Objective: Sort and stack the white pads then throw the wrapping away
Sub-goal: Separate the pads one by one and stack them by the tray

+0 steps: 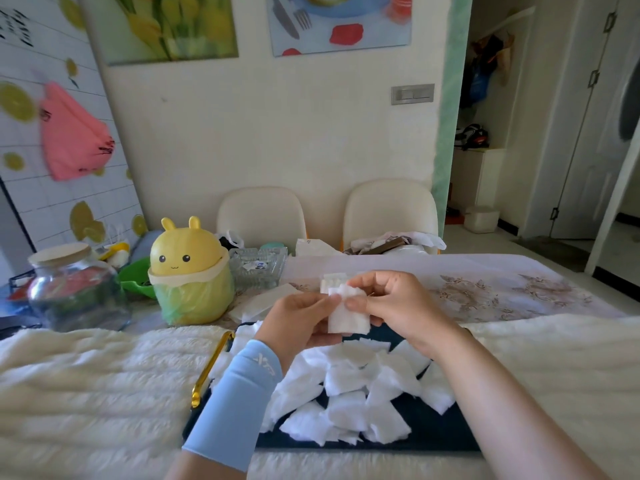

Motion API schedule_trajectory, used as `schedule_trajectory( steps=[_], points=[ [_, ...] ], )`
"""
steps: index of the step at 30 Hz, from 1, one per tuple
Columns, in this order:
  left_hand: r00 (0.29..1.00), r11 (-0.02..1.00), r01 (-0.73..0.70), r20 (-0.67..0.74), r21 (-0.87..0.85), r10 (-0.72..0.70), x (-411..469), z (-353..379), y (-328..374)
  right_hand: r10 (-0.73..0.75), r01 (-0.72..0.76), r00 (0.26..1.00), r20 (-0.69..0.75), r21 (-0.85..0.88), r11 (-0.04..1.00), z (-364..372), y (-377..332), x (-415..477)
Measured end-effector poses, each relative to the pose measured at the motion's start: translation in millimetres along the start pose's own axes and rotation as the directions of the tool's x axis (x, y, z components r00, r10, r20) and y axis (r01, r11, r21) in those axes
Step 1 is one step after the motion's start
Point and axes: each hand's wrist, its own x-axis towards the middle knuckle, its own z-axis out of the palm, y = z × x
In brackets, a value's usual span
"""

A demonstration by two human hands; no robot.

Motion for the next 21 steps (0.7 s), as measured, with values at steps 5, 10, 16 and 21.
schedule_trajectory(
  steps=[5, 10, 16, 21],
  points=[
    [0.998, 0.981, 0.045, -0.029, -0.190, -0.052, -12.3, -4.6, -3.4, -0.112, 0.092, 0.991, -0.079, -0.219, 0.971, 7.2, 2.3, -2.3],
    [0.994, 0.939, 0.070, -0.053, -0.336, -0.094, -19.6, -10.5, -11.7, -0.239, 0.230, 0.967, -0.087, -0.101, 0.968, 22.6, 2.1, -6.0],
    [0.990, 0.932, 0.020, -0.120, -0.362, -0.068, -21.7, -17.9, -13.9, -0.126, 0.120, 0.990, -0.064, -0.085, 0.989, 21.2, -6.7, -7.2],
    [0.993, 0.942, 0.030, -0.100, -0.334, -0.067, -26.2, -13.0, -16.9, 0.090, -0.097, 0.995, -0.046, -0.173, 0.980, 30.7, -3.5, -8.9]
  ],
)
